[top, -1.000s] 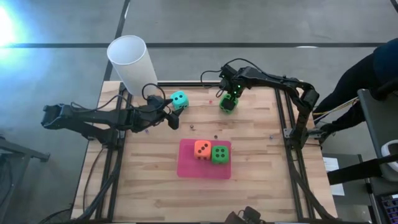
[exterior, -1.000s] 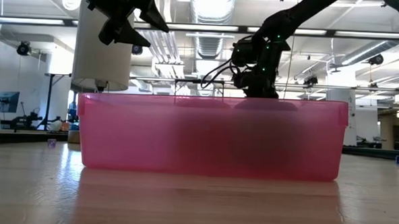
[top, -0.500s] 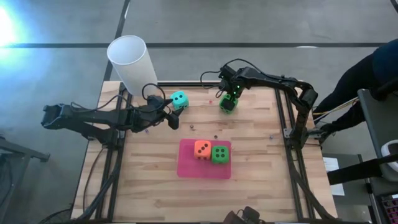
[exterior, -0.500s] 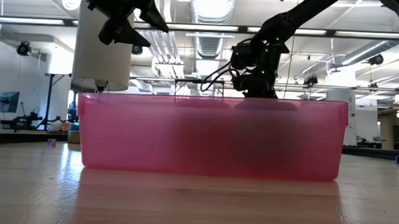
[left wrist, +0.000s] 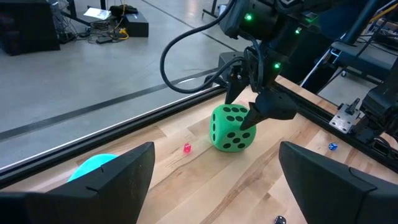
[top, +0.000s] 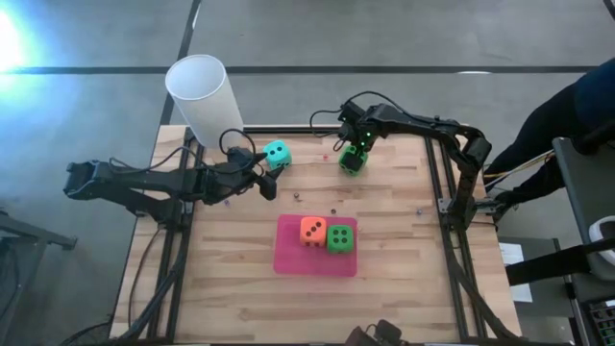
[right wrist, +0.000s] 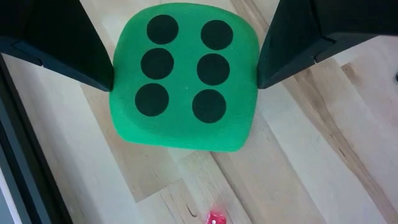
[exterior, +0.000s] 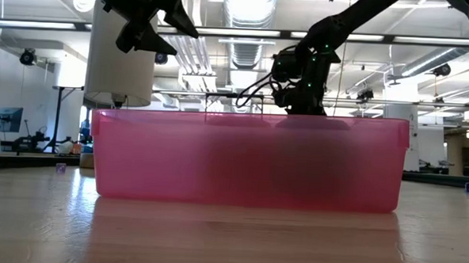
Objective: Pick & Place Dice
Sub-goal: Put the large green dice into the pink bin
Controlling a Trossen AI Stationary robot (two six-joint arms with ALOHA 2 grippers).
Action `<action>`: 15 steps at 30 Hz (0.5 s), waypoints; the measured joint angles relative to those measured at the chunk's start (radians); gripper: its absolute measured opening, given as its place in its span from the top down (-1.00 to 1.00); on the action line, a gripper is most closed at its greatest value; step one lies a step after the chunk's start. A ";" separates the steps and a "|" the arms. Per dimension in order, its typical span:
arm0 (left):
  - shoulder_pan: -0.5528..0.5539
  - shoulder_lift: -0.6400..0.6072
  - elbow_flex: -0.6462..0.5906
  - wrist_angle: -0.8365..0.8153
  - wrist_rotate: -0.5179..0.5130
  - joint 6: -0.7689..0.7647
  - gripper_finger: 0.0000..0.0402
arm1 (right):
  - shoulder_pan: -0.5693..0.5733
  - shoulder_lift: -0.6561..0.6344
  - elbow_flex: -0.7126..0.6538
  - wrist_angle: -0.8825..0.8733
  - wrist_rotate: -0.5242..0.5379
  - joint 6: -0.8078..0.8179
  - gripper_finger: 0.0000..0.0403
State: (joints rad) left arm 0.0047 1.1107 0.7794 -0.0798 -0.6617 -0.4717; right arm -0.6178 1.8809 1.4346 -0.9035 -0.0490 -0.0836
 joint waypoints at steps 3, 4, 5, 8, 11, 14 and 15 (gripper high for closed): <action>0.000 0.000 0.000 0.000 0.000 0.000 -0.73 | 0.000 -0.001 -0.015 0.013 -0.001 0.006 -0.91; 0.000 0.000 0.000 0.000 0.000 0.000 -0.74 | 0.000 -0.001 -0.024 0.021 -0.003 0.010 -0.91; 0.000 0.000 0.000 0.000 0.000 0.000 -0.74 | 0.000 -0.002 -0.031 0.028 -0.005 0.013 -0.91; 0.000 0.000 0.000 0.000 0.000 0.000 -0.76 | 0.000 -0.001 -0.034 0.030 -0.008 0.018 -0.91; 0.000 0.000 0.000 0.000 0.000 0.000 -0.75 | 0.000 -0.001 -0.031 0.028 -0.008 0.017 -0.91; 0.000 0.000 0.000 0.000 0.000 0.000 -0.74 | 0.000 0.000 -0.032 0.028 -0.009 0.017 -0.91; 0.000 0.000 0.000 0.000 0.000 0.000 -0.73 | 0.000 0.000 -0.033 0.028 -0.008 0.016 -0.91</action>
State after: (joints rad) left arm 0.0048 1.1107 0.7792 -0.0798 -0.6617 -0.4721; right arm -0.6178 1.8805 1.4021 -0.8757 -0.0573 -0.0672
